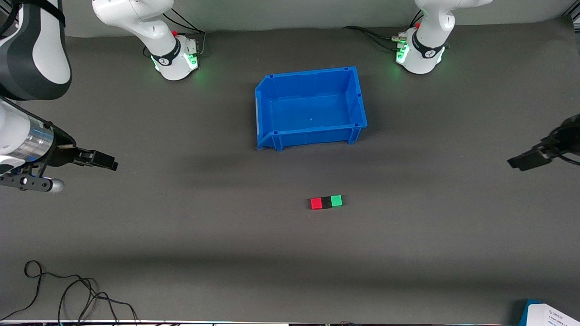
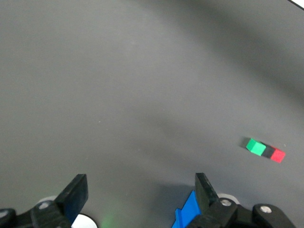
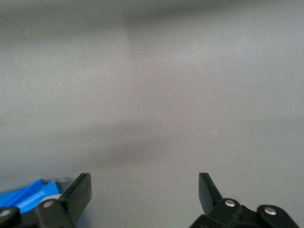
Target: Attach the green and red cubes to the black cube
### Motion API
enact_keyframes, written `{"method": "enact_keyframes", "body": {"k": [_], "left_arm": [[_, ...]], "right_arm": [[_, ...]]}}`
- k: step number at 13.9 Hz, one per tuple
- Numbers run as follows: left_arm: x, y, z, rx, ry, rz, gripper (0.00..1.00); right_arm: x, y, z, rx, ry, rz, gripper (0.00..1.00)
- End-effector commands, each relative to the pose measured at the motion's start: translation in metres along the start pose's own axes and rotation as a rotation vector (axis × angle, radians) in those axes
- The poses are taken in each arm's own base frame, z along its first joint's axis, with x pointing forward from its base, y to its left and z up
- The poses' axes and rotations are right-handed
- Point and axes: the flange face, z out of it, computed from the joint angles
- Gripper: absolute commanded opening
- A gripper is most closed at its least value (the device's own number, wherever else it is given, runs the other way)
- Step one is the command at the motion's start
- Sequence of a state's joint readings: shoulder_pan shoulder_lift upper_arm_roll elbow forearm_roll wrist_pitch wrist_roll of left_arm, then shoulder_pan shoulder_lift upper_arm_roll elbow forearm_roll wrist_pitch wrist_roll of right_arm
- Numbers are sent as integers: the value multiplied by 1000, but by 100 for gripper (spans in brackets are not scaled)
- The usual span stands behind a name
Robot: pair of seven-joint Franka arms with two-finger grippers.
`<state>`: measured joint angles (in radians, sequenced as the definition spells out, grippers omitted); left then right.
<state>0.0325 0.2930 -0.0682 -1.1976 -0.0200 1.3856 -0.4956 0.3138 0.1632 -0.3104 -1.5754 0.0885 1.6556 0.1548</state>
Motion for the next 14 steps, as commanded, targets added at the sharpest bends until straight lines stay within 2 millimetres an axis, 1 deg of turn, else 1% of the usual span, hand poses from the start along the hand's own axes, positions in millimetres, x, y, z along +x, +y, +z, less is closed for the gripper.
{"method": "enact_keyframes", "body": {"k": [1,3,4,5,7,8,9,10,11,12,13,14], "left_arm": [[-1,1,-6,7,20,233,100],[0,-2,-7,70,42,422,100],[1,-3,-7,77,41,481,100],[1,-4,-7,77,42,512,100],[1,-6,-10,70,52,520,100],[-7,-1,-14,67,76,533,100],[-17,-3,-9,70,88,542,100],[-27,-8,-11,65,111,546,100],[-32,-10,-7,65,122,551,100],[-39,-13,-7,65,135,576,100],[-43,-16,-4,67,152,626,100],[-49,-18,-7,64,182,648,100]], "right_arm": [[-5,-13,-14,-24,-14,-67,100],[-6,-12,-14,-19,-18,-68,100],[-7,-13,-15,-20,-17,-70,100],[-7,-13,-16,-21,-9,-70,100],[-9,-13,-23,-19,4,-74,100],[-10,-13,-24,-19,7,-72,100],[-11,-13,-29,-23,15,-73,100],[-12,-14,-31,-27,24,-71,100],[-17,-25,-34,-25,27,-94,100],[-19,-19,-36,-32,24,-79,100],[-25,-24,-42,-31,31,-84,100],[-28,-21,-45,-27,33,-82,100]]}}
